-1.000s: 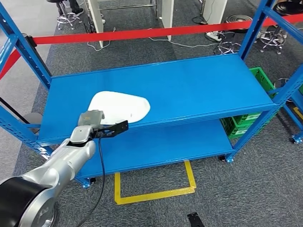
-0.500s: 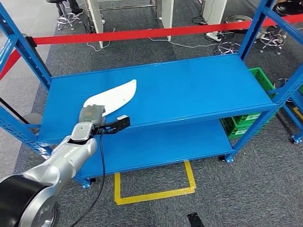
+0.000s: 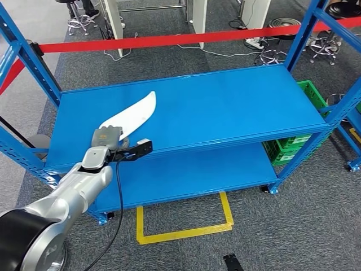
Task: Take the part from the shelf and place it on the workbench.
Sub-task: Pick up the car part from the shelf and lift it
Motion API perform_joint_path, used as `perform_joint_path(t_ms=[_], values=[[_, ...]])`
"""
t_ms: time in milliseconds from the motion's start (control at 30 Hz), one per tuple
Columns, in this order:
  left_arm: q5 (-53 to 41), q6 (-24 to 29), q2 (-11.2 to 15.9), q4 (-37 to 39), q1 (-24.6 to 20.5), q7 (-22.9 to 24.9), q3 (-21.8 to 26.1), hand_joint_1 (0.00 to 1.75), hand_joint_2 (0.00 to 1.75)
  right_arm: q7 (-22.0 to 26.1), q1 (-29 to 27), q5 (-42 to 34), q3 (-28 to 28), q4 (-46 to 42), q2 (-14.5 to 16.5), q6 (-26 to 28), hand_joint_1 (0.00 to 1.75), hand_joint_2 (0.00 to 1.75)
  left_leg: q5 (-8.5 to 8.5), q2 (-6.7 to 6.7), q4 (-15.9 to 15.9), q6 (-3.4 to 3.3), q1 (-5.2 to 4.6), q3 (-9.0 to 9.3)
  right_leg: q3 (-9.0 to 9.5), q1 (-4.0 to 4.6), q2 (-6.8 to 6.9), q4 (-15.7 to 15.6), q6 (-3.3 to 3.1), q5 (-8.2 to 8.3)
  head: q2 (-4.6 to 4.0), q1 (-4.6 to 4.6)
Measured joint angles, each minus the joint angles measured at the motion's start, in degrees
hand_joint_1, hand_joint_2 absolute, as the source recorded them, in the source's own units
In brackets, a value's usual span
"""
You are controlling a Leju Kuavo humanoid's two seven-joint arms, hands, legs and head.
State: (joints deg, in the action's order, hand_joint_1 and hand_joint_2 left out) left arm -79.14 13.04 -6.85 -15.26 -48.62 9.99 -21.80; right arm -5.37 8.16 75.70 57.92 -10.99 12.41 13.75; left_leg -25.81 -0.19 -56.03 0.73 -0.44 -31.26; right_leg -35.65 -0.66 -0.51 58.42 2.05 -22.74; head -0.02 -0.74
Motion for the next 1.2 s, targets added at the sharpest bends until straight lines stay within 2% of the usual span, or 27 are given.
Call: perform_joint_path(t_ms=[100, 433, 533, 567, 667, 967, 1100, 1200], values=[[-0.19, 0.52, 0.15, 0.0, 0.16, -0.27, 0.01, 1.75, 1.75, 0.05, -0.01, 0.01, 0.0, 0.0, 0.0, 0.01, 0.0, 1.75, 0.0, 0.0, 0.0, 0.0, 0.0, 0.0, 0.0, 0.0, 0.0, -0.01, 0.01, -0.01, 0.0, -0.01], [-0.29, 0.32, 0.2, 0.0, 0.28, -1.19, 0.18, 1.75, 1.75, 0.17, -0.02, 0.2, 0.0, 0.0, 0.0, 0.02, 0.0, 1.75, -0.04, 0.0, 0.0, -0.06, 0.0, 0.0, 0.03, 0.0, 0.01, -0.03, 0.02, -0.01, 0.0, -0.01], [-0.28, 0.26, 0.19, 0.0, 0.28, -1.26, 0.6, 1.74, 0.44, 0.24, -0.02, 0.34, 0.0, 0.0, 0.0, 0.02, 0.0, 1.75, -0.04, 0.0, 0.0, -0.06, 0.0, 0.01, 0.05, 0.0, 0.01, -0.04, 0.02, -0.01, 0.0, 0.0], [-0.27, 0.25, 0.19, 0.0, 0.28, -1.27, 0.75, 1.3, 0.0, 0.28, -0.02, 0.4, 0.0, 0.0, 0.0, 0.02, 0.0, 1.75, -0.04, 0.0, 0.0, -0.06, 0.0, 0.01, 0.05, 0.0, 0.01, -0.04, 0.02, -0.01, 0.0, 0.0], [-0.23, -0.12, 0.2, 0.01, 0.46, -1.05, 0.99, 0.0, 0.0, 0.32, -0.03, 0.5, 0.0, 0.0, 0.0, 0.02, 0.0, 1.75, -0.03, 0.0, 0.0, -0.06, 0.0, 0.01, 0.04, 0.0, 0.0, -0.04, 0.02, -0.01, 0.0, 0.0], [-0.75, -0.2, 0.34, 0.02, 1.78, 0.54, 1.06, 0.0, 0.0, 0.32, -0.02, 0.58, 0.0, 0.0, -0.02, 0.08, 0.0, 1.75, -0.03, 0.0, 0.0, -0.07, 0.0, -0.04, 0.0, 0.01, 0.0, -0.06, 0.03, -0.02, 0.0, -0.01], [-0.75, -0.39, 0.44, 0.07, 2.07, 1.13, 1.13, 1.74, 1.75, 0.27, -0.02, 0.58, 0.0, 0.0, -0.02, 0.09, 0.0, 1.75, -0.06, 0.0, 0.0, -0.1, 0.0, -0.06, -0.01, 0.01, 0.0, -0.09, 0.04, -0.02, 0.0, -0.01], [-0.57, -1.02, 0.55, 0.1, 2.11, 1.31, 1.39, 1.75, 1.75, 0.16, -0.03, 0.6, 0.0, 0.0, -0.02, 0.11, 0.0, 1.75, -0.07, 0.0, 0.0, -0.11, 0.0, -0.07, 0.0, 0.0, 0.01, -0.1, 0.04, -0.03, 0.0, -0.02]])
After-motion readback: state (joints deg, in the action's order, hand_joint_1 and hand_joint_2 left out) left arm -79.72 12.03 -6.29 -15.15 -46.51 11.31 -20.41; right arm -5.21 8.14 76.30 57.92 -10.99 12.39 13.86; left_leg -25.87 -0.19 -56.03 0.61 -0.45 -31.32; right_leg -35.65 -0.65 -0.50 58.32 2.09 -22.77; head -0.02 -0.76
